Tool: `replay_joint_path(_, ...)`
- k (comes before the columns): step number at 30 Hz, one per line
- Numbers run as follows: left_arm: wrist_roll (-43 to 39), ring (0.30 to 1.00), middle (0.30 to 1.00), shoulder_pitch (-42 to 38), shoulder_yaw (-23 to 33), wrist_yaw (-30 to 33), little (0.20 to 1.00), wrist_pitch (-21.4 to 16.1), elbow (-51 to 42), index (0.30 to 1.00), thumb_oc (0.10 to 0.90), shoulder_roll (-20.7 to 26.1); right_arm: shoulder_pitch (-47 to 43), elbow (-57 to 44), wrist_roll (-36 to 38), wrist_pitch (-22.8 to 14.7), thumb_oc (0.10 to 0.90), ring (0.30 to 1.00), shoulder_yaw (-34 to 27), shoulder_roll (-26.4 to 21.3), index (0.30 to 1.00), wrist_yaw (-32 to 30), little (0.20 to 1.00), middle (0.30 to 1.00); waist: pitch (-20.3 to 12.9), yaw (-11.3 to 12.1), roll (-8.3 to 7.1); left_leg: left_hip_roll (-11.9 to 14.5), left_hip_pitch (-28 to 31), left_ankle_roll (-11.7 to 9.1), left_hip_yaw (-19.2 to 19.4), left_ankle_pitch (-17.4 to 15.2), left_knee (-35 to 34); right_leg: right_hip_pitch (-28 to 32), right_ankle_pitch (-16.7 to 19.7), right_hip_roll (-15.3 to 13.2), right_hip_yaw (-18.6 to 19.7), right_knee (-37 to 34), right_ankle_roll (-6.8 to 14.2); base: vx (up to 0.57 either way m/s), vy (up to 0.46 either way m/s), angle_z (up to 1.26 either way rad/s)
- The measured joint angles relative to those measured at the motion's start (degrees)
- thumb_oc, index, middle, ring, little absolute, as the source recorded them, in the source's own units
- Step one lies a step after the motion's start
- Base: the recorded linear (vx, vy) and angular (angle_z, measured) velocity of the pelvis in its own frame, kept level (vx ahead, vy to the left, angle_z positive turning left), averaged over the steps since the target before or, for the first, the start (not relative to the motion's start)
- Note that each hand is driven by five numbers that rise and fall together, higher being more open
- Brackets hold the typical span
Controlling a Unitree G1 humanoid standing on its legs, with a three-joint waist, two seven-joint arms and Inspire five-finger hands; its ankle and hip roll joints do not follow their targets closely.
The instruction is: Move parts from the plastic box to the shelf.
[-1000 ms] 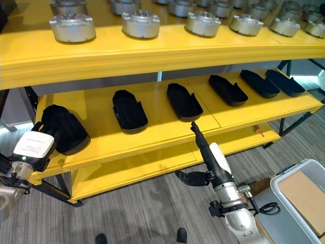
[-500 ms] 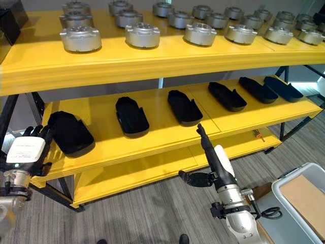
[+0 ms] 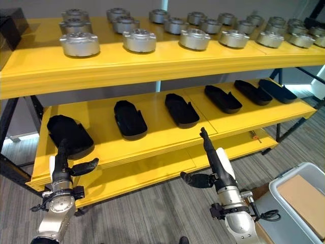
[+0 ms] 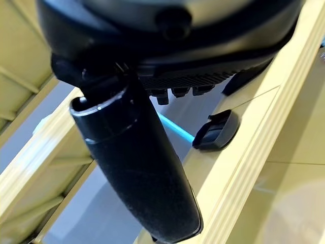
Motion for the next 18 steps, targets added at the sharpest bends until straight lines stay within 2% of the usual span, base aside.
replay_joint_path(2, -5.62, 1.000, 1.000, -4.64, -2.11, 0.74, 1.000, -1.36, 0.00, 1.000, 0.900, 0.02, -0.09, -0.04, -0.04, 0.96, 0.900, 1.000, 2.02, -0.39, 1.000, -0.34, 1.000, 1.000, -0.04, -0.14, 0.06, -0.02, 0.20, 0.01, 0.02, -0.01, 0.01, 0.14, 0.16, 0.01, 0.06, 0.00, 0.23, 0.00, 0.000, 0.00)
replay_joint_path(4, -6.11, 1.000, 1.000, -4.79, -4.03, 0.99, 1.000, -1.34, 0.02, 1.000, 0.900, 0.04, -0.14, -0.04, -0.04, 1.07, 0.900, 1.000, 2.09, -0.59, 1.000, -0.36, 1.000, 1.000, -0.05, -0.74, 0.04, -0.02, 0.32, 0.00, 0.15, -0.02, 0.01, 0.14, 0.15, 0.00, 0.18, 0.00, 0.21, 0.01, 0.003, -0.02)
replay_joint_path(6, -6.05, 1.000, 1.000, -5.35, -5.83, 0.83, 1.000, -1.34, 0.07, 1.000, 0.900, 0.41, -0.82, -0.04, -0.04, 1.09, 0.900, 1.000, 3.26, -1.73, 1.000, -0.38, 1.000, 1.000, -0.05, -0.46, 0.05, -0.03, 0.68, 0.02, 0.52, -0.05, 0.00, 0.18, 0.18, 0.00, 0.62, 0.00, 0.16, 0.01, 0.003, -0.10)
replay_joint_path(11, -5.47, 1.000, 1.000, -6.89, -5.79, 1.21, 1.000, -1.33, 0.07, 1.000, 0.900, 0.65, -1.31, -0.07, -0.04, 1.11, 0.900, 1.000, 3.85, -2.08, 1.000, -0.38, 1.000, 1.000, -0.07, -0.80, 0.08, -0.02, 0.96, 0.03, 0.98, -0.08, 0.00, 0.12, 0.23, -0.02, 1.02, 0.00, 0.02, 0.00, 0.002, -0.03)
replay_joint_path(18, -0.20, 1.000, 1.000, -11.38, -5.65, 4.60, 1.000, -0.71, 7.39, 1.000, 0.900, 1.23, -1.27, -0.07, -0.02, 1.10, 0.900, 1.000, 3.91, -2.20, 1.000, -0.37, 1.000, 1.000, -0.07, -1.09, 0.07, -0.02, 1.00, 0.03, 1.14, -0.08, 0.01, 0.03, 0.35, -0.02, 1.16, 0.00, 0.20, 0.00, 0.000, 0.00)
